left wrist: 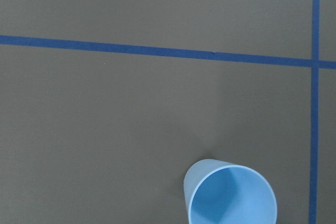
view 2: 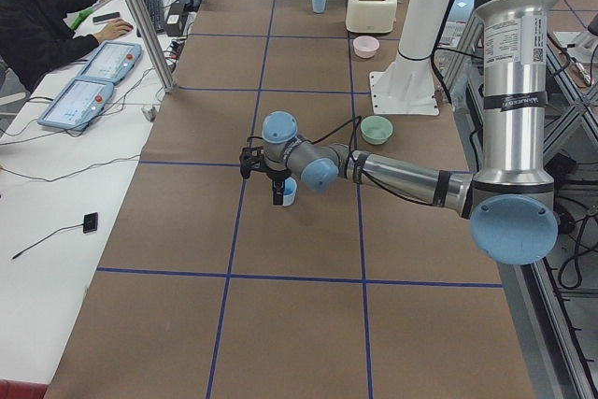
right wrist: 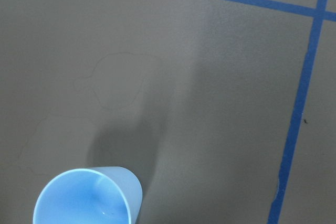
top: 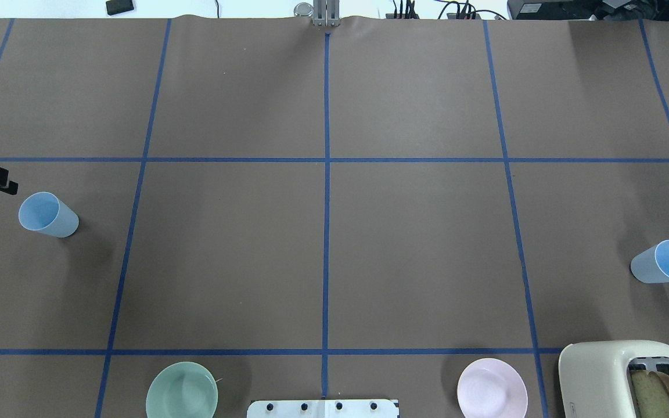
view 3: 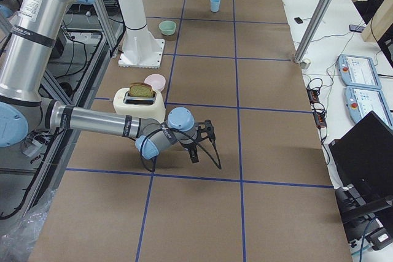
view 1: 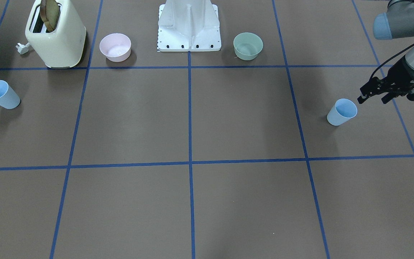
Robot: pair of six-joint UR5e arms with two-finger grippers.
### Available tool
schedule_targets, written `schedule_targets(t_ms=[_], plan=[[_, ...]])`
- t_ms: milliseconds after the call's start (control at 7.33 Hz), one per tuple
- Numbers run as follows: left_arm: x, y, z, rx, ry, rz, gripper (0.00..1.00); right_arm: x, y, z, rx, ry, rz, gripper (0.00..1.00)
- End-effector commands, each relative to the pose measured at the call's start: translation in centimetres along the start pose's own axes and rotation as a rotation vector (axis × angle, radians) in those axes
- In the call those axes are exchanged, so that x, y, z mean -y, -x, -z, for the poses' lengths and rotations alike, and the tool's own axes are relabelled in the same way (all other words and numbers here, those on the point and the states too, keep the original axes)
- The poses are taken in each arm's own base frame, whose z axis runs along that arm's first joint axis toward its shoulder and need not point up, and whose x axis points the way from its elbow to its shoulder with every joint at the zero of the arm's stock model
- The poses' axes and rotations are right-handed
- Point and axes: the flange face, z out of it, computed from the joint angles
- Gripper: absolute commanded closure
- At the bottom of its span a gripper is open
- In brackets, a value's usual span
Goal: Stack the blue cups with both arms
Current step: 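Lower the left gripper onto one blue cup while the right lowers onto another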
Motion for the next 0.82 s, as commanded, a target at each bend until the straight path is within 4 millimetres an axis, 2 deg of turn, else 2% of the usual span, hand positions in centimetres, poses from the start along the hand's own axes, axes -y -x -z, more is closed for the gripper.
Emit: schedule_targets(t_ms=[0, 136, 545, 682], plan=[[1.1, 0.0, -0.9, 0.006, 0.005, 0.005, 0.02, 0.9, 1.4, -1.0, 0.013, 0.013, 0.029, 0.0], [1.1, 0.2, -1.1, 0.008, 0.006, 0.005, 0.02, 1.2, 1.9, -1.4, 0.02, 0.021, 0.042, 0.0], [0.4, -0.7, -2.0, 0.003, 0.029, -0.011, 0.05, 1.5, 3.3, -1.8, 0.034, 0.03, 0.072, 0.0], [-0.3, -1.3, -3.2, 0.005, 0.055, -0.011, 0.07, 1.5, 3.4, -1.8, 0.035, 0.031, 0.073, 0.0]])
